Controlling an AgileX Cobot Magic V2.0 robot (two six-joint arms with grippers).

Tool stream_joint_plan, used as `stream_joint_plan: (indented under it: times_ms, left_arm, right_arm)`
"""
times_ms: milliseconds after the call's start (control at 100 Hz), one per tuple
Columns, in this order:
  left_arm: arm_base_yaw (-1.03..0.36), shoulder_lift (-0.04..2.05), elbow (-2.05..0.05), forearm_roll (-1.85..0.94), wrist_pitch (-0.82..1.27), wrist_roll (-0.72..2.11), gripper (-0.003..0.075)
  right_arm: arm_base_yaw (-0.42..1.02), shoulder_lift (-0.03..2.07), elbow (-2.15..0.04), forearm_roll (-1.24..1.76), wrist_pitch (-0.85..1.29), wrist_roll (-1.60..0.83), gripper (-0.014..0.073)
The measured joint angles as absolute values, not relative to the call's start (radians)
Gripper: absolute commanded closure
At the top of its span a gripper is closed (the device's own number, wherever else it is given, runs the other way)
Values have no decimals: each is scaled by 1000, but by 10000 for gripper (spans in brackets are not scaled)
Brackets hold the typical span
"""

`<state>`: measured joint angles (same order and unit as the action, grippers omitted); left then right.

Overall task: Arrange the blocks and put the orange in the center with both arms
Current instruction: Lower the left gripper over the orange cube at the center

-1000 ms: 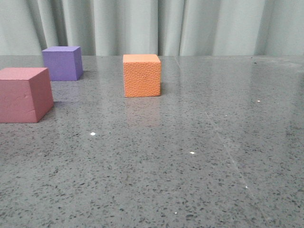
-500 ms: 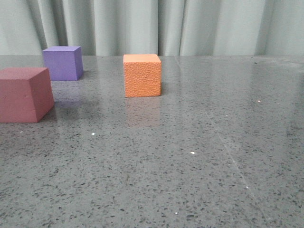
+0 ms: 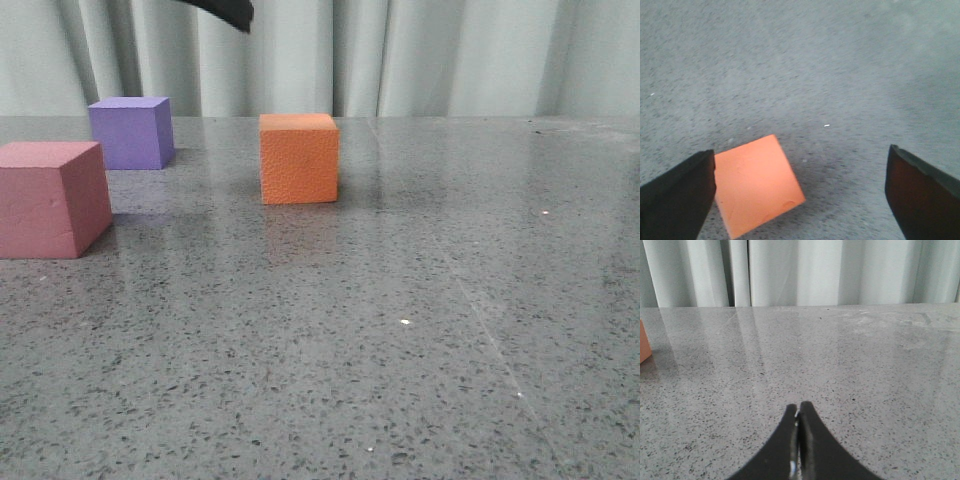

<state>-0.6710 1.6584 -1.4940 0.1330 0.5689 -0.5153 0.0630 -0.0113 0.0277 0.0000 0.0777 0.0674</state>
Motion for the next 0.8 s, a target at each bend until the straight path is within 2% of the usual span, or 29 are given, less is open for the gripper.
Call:
stream_joint_plan:
  times_ms: [190, 800]
  left_arm:
    - [-712, 1755, -1577, 335, 689, -684, 83]
    - [-715, 1762, -1588, 373, 709, -704, 83]
  right_arm:
    - [63, -11, 28, 0, 78, 67, 661]
    - [63, -11, 28, 0, 78, 67, 661]
